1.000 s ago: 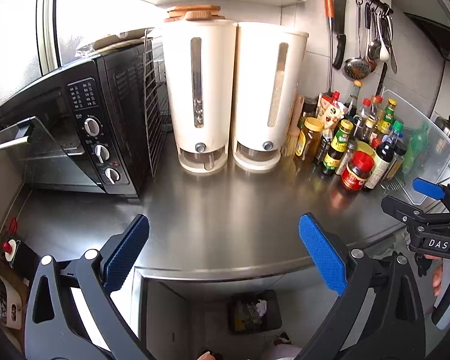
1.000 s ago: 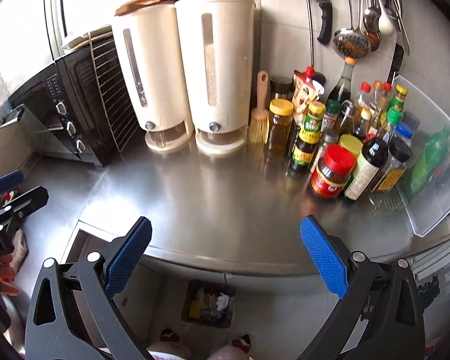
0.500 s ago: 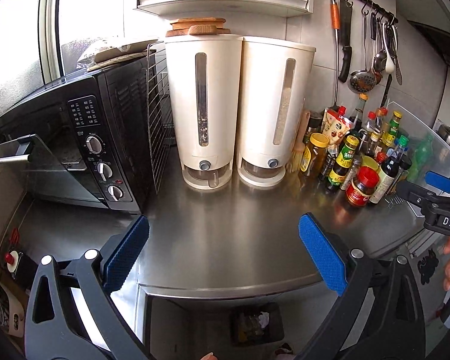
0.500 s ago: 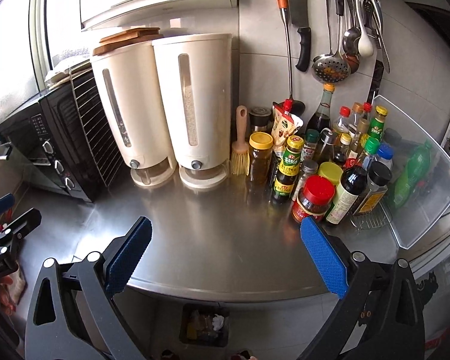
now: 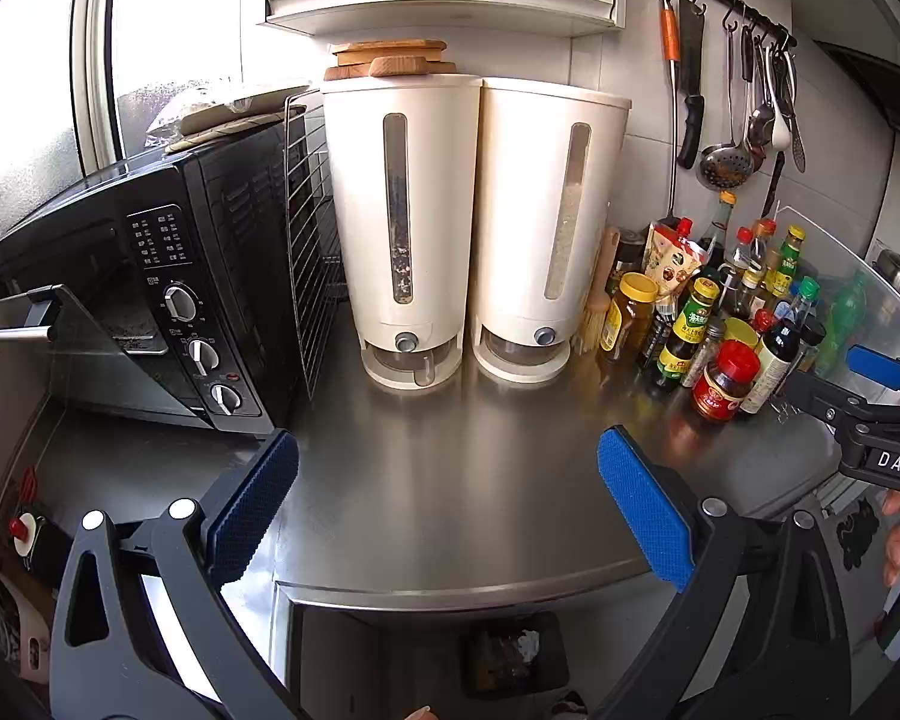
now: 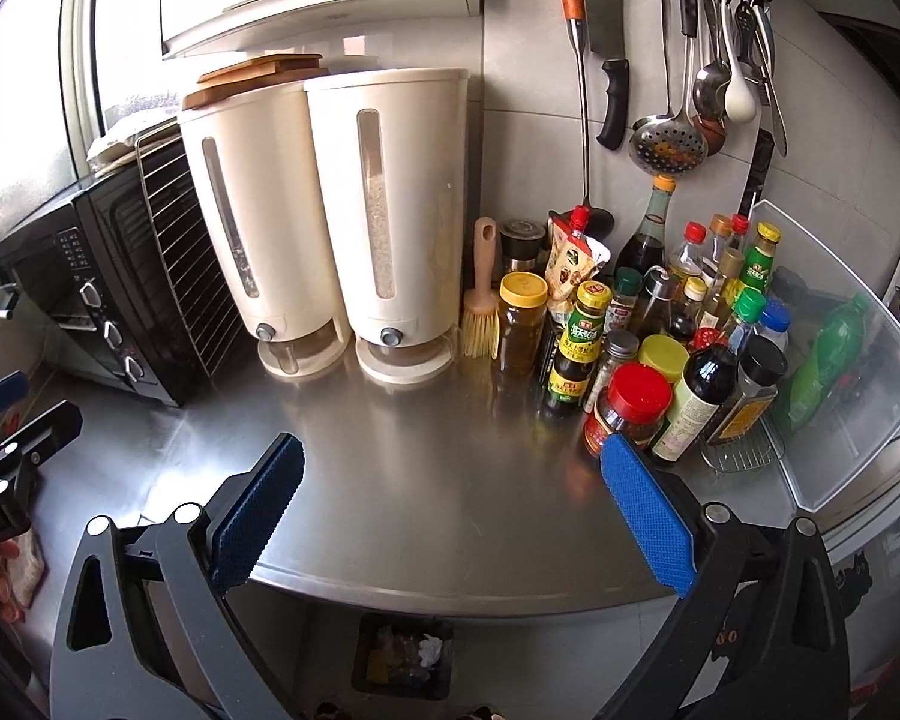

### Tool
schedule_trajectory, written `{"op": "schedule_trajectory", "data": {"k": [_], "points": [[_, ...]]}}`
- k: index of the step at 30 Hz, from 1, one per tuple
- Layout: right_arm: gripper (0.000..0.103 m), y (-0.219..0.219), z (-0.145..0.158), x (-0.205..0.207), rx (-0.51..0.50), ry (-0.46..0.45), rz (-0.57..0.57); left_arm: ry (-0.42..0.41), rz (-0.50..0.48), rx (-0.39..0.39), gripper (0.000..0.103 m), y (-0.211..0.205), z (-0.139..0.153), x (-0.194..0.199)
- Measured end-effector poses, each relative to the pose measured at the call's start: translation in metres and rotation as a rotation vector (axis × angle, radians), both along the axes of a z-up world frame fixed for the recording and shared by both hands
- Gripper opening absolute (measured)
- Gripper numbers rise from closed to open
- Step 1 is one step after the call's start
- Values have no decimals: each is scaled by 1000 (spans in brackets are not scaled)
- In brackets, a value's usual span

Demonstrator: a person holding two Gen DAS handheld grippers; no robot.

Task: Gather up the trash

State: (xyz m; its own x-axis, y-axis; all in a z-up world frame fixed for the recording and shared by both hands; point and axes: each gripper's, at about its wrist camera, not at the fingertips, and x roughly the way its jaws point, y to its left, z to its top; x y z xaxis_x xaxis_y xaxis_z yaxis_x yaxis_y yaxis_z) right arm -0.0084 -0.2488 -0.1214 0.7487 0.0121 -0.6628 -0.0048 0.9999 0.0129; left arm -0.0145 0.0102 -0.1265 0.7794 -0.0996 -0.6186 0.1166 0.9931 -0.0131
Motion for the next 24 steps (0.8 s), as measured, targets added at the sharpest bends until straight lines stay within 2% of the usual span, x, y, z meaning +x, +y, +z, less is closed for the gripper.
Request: {"op": "schedule_trajectory", "data": {"k": [24], "points": [[100,3,3,1,5,1,10,0,7,-3,95,3,0,1]]}}
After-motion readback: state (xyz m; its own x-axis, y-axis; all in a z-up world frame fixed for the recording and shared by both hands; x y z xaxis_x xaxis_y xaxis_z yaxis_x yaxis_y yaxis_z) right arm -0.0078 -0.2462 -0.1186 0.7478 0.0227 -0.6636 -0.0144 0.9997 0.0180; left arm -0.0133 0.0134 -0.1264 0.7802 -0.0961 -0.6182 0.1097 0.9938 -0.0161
